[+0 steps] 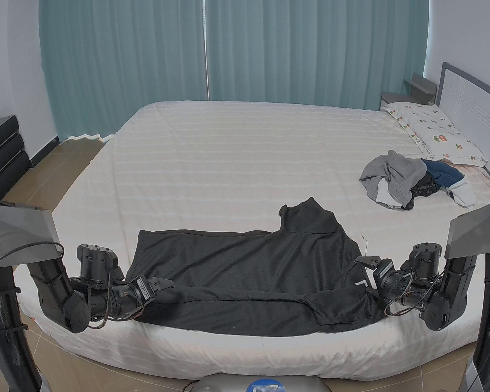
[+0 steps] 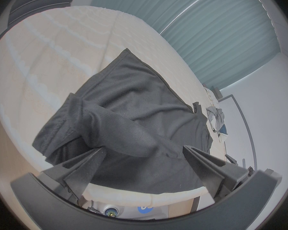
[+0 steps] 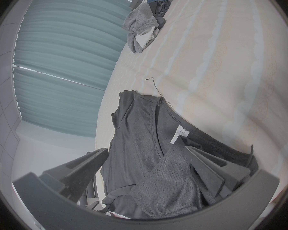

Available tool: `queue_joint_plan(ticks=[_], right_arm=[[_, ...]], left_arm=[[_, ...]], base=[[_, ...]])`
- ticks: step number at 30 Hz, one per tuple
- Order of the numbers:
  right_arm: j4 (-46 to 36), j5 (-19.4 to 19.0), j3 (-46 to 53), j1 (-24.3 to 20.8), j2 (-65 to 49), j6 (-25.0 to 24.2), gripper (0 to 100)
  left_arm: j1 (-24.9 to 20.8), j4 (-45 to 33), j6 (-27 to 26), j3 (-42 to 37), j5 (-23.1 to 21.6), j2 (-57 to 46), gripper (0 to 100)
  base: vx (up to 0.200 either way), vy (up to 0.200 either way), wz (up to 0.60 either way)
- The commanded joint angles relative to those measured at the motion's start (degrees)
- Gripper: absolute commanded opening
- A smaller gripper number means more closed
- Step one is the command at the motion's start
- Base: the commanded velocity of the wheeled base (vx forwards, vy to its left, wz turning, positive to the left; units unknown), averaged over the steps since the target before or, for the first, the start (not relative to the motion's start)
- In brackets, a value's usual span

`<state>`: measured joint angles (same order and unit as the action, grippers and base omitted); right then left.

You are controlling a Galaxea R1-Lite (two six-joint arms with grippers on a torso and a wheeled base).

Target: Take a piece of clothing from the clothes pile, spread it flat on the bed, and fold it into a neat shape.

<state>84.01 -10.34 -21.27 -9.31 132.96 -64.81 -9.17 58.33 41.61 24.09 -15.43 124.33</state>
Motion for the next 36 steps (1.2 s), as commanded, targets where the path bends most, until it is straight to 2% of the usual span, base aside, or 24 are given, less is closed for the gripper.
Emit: queue_joint_plan(ticks=[1,5,7,10,13,14,17,22,24,36], right_arm=[[0.0,0.0,0.0,-0.1,0.3,0.0,100],[0.0,0.1,0.0,-0.1,0.3,0.0,100],[0.0,0.1,-0.1,-0.1,0.3,0.0,100],[0.0,0.1,-0.1,-0.1,0.4,0.0,100],[0.0,0.1,-0.1,-0.1,0.4,0.0,100],[0.3,0.1,-0.1,-0.1,0.4,0.0,100],[1.3,0.2,0.1,-0.1,0.9,0.0,100],[2.0,0.3,0.1,-0.2,1.2,0.0,100],[2.0,0.3,0.4,-0.2,1.2,0.0,100],[2.0,0.3,0.4,-0.2,1.2,0.0,100]], left_arm=[[-0.4,0.0,0.5,1.5,0.5,2.0,100],[-0.5,0.0,0.5,2.5,1.8,2.7,100],[-0.4,0.2,0.5,5.0,4.1,4.2,100],[0.5,0.2,1.5,8.0,5.0,5.2,100],[1.2,0.5,5.2,10.0,5.2,5.5,100],[2.0,1.4,11.0,12.0,5.4,5.4,100],[3.7,3.5,16.3,12.8,5.6,5.3,100],[5.9,6.2,16.8,13.3,5.4,5.6,100],[8.1,7.0,17.9,14.3,5.4,5.8,100],[9.6,6.5,18.9,14.2,4.5,5.8,100]], base=[[0.0,0.0,0.0],[0.0,0.0,0.0],[0.0,0.0,0.0],[0.0,0.0,0.0],[0.0,0.0,0.0],[0.0,0.0,0.0],[0.0,0.0,0.0],[0.0,0.0,0.0],[0.0,0.0,0.0],[0.0,0.0,0.0]])
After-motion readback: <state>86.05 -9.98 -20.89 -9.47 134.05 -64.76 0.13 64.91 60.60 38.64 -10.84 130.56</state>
